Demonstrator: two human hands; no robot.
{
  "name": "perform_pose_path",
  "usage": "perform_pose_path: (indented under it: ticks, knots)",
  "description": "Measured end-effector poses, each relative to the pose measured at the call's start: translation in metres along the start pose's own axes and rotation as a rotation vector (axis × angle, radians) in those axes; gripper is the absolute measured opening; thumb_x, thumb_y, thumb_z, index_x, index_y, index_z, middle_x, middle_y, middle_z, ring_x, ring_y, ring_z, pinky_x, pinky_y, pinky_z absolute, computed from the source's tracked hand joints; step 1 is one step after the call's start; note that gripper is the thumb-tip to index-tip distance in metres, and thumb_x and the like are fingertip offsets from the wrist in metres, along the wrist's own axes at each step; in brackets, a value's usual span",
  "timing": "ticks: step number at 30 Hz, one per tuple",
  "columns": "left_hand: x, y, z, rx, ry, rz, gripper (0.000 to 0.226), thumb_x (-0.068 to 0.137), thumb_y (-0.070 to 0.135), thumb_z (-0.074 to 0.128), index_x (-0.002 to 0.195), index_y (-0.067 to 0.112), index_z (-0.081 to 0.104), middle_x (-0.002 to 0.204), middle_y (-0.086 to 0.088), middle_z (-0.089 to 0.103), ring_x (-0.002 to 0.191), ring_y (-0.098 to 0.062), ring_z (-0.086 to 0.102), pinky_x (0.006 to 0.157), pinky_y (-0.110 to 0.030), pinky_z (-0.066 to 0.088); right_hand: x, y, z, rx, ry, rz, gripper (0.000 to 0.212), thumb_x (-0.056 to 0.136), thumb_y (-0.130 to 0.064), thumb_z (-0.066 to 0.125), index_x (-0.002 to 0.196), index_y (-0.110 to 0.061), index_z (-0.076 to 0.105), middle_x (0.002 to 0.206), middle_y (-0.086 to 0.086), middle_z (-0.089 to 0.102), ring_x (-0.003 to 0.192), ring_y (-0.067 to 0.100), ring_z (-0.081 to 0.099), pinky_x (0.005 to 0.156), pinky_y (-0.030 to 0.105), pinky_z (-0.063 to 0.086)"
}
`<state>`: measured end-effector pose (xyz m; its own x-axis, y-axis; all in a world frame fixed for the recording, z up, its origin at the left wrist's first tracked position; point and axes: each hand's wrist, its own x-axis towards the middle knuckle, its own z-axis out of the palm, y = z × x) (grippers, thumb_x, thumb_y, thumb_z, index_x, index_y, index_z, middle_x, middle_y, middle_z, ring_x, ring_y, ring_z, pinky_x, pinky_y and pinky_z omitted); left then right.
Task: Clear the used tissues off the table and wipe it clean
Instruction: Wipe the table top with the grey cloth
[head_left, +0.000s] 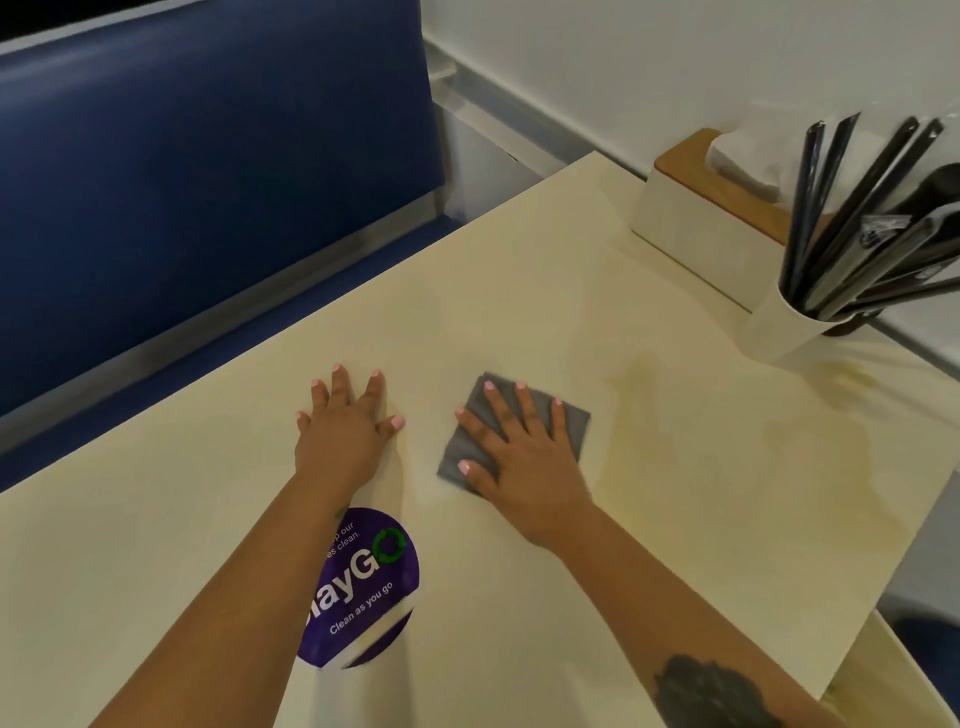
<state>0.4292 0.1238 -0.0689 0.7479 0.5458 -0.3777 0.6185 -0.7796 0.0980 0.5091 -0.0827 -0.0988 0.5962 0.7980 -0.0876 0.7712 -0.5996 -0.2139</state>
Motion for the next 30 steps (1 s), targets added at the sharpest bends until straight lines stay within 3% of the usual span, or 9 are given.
perform_pose_path:
  ticks: [5, 8, 14, 18, 22, 26, 30]
  knots:
    - [-0.001, 0.000, 0.000, 0.026, 0.009, 0.004, 0.062, 0.097, 0.050, 0.026, 0.149, 0.028, 0.001, 0.157, -0.014, -0.008, 0.143, -0.038, -0.004, 0.112, -0.055, 0.013, -0.004, 0.032, -0.009, -0.007, -0.024, 0.171, 0.067, 0.086, -0.069, 0.002, 0.147, -0.044, -0.001, 0.157, -0.007, -0.015, 0.144, 0.024, -0.018, 0.111, 0.051, -0.016]
    - [-0.001, 0.001, 0.000, 0.017, -0.002, 0.010, 0.062, 0.097, 0.051, 0.026, 0.150, 0.028, 0.001, 0.157, -0.014, -0.009, 0.143, -0.038, -0.005, 0.113, -0.055, 0.012, 0.018, 0.015, -0.008, 0.001, -0.034, 0.274, 0.059, 0.095, -0.060, 0.013, 0.148, -0.040, -0.005, 0.157, -0.002, -0.019, 0.143, 0.030, -0.020, 0.111, 0.057, -0.015]
    - [0.000, -0.002, 0.000, 0.035, 0.007, 0.025, 0.064, 0.097, 0.052, 0.025, 0.150, 0.027, 0.000, 0.157, -0.015, -0.008, 0.143, -0.039, -0.005, 0.113, -0.056, 0.012, -0.033, -0.013, 0.003, 0.022, 0.001, 0.011, 0.059, 0.093, -0.062, 0.014, 0.148, -0.043, 0.006, 0.159, -0.007, -0.009, 0.143, 0.023, -0.021, 0.112, 0.052, -0.017]
    - [0.000, -0.001, 0.000, 0.030, 0.017, 0.022, 0.062, 0.097, 0.051, 0.026, 0.150, 0.027, 0.003, 0.156, -0.015, -0.007, 0.142, -0.040, -0.004, 0.113, -0.057, 0.013, -0.053, 0.023, -0.002, 0.000, -0.006, 0.126, 0.064, 0.086, -0.069, -0.003, 0.146, -0.046, 0.001, 0.158, -0.010, -0.012, 0.144, 0.021, -0.018, 0.114, 0.050, -0.015]
    - [-0.001, 0.000, 0.001, 0.033, 0.038, 0.039, 0.062, 0.097, 0.051, 0.026, 0.150, 0.025, 0.005, 0.156, -0.017, -0.005, 0.142, -0.041, -0.002, 0.112, -0.058, 0.014, -0.022, 0.018, -0.005, 0.038, -0.021, 0.284, 0.060, 0.092, -0.063, 0.009, 0.147, -0.043, -0.003, 0.157, -0.005, -0.018, 0.143, 0.027, -0.021, 0.109, 0.054, -0.019]
    - [-0.001, 0.000, 0.000, 0.027, 0.028, 0.037, 0.063, 0.097, 0.051, 0.026, 0.150, 0.025, 0.004, 0.156, -0.017, -0.005, 0.142, -0.041, -0.003, 0.112, -0.058, 0.013, -0.036, -0.010, 0.001, 0.026, -0.017, 0.147, 0.064, 0.088, -0.063, 0.005, 0.148, -0.041, 0.002, 0.158, -0.003, -0.013, 0.143, 0.027, -0.021, 0.111, 0.056, -0.017]
    - [-0.001, 0.001, -0.001, 0.040, 0.043, 0.036, 0.062, 0.097, 0.050, 0.027, 0.149, 0.024, 0.007, 0.156, -0.018, -0.001, 0.142, -0.042, 0.000, 0.111, -0.059, 0.016, -0.082, 0.009, -0.001, 0.030, -0.031, 0.062, 0.060, 0.092, -0.065, 0.013, 0.147, -0.045, 0.002, 0.157, -0.010, -0.014, 0.142, 0.020, -0.024, 0.113, 0.050, -0.017]
